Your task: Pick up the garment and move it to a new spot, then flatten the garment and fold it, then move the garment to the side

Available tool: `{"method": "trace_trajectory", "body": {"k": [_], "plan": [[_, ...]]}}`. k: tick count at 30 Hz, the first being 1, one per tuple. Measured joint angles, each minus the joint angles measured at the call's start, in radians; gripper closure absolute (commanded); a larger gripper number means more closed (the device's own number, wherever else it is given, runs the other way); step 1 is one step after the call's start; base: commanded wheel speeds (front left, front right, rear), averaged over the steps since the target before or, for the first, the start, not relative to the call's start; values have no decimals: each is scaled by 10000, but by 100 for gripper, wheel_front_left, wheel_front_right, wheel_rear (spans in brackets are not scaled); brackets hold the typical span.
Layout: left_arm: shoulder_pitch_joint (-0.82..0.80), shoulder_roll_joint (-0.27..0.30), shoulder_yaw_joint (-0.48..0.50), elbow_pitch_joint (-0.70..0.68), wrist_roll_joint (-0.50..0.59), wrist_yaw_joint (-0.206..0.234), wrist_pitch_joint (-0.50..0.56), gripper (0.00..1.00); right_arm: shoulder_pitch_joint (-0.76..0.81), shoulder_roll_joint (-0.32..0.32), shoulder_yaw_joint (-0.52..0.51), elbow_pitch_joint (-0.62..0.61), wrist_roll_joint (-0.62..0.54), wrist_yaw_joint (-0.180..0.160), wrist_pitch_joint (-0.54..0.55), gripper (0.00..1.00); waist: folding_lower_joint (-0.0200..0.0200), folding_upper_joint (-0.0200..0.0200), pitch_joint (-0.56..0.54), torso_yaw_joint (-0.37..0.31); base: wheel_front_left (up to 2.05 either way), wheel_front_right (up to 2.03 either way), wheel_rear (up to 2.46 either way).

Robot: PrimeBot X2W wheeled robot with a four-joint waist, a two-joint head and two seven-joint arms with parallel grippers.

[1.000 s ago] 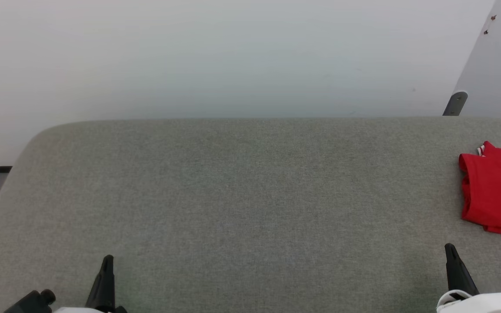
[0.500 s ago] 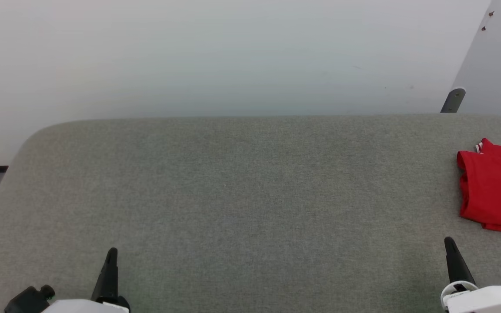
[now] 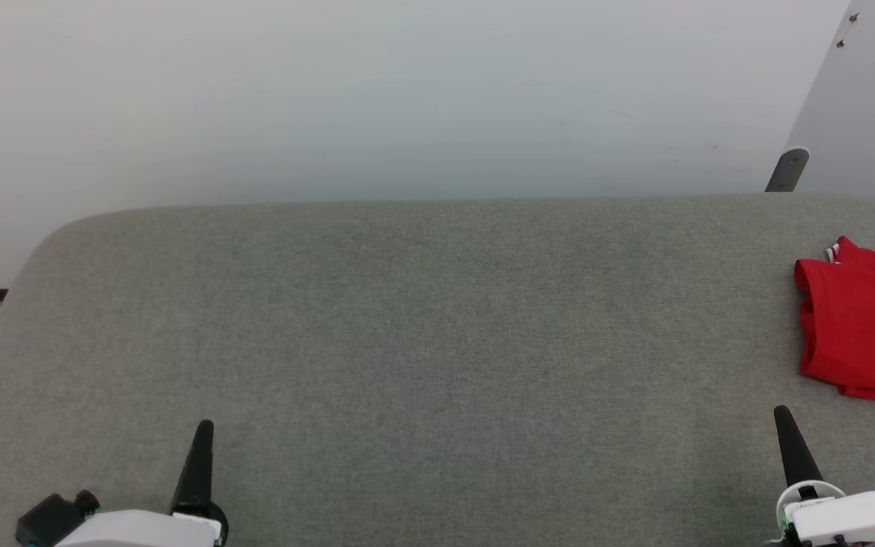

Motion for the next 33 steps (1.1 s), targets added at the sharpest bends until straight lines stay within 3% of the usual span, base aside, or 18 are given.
{"method": "trace_trajectory", "body": {"k": [33], "plan": [[-537, -322, 107, 65, -2780, 0, 794, 100, -407, 56, -125, -25, 2957, -6, 748, 100, 0, 0, 169, -179, 0, 0, 0]]}}
